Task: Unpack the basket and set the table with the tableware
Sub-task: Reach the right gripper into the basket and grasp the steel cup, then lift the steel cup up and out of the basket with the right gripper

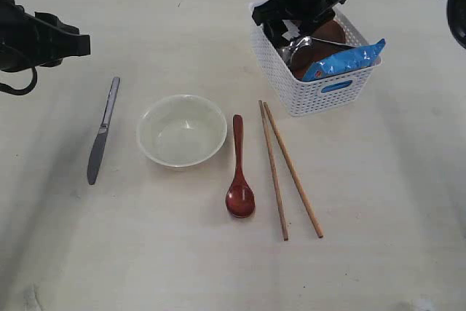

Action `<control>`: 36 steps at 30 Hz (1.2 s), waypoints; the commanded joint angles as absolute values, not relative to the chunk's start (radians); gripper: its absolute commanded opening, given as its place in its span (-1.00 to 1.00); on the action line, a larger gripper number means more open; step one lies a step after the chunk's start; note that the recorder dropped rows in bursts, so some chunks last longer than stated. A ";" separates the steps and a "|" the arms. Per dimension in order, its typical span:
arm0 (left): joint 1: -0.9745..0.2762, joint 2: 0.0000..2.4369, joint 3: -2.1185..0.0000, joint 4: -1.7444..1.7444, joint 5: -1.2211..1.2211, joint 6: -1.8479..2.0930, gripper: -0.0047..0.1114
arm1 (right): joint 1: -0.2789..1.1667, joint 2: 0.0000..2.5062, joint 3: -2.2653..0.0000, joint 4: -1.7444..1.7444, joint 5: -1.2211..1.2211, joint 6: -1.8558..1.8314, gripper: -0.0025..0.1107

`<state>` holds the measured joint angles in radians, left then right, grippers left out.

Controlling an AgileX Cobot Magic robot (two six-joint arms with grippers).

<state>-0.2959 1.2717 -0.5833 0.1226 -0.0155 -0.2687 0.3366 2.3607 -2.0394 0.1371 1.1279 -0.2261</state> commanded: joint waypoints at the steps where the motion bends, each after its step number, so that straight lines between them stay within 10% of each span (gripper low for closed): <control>1: -0.291 1.263 -0.578 0.127 -0.019 -0.266 -0.22 | 0.341 2.370 -2.045 0.130 1.143 -0.206 -0.41; 4: -0.291 1.263 -0.578 0.127 -0.019 -0.266 -0.22 | 0.341 2.363 -2.049 0.130 1.160 -0.200 -0.96; 22: -0.291 1.263 -0.578 0.127 -0.019 -0.266 -0.22 | 0.339 2.155 -2.107 0.081 1.144 -0.204 -0.96; 36: -0.291 1.263 -0.578 0.127 -0.019 -0.266 -0.22 | 0.341 1.821 -1.358 0.981 0.426 -1.136 -0.96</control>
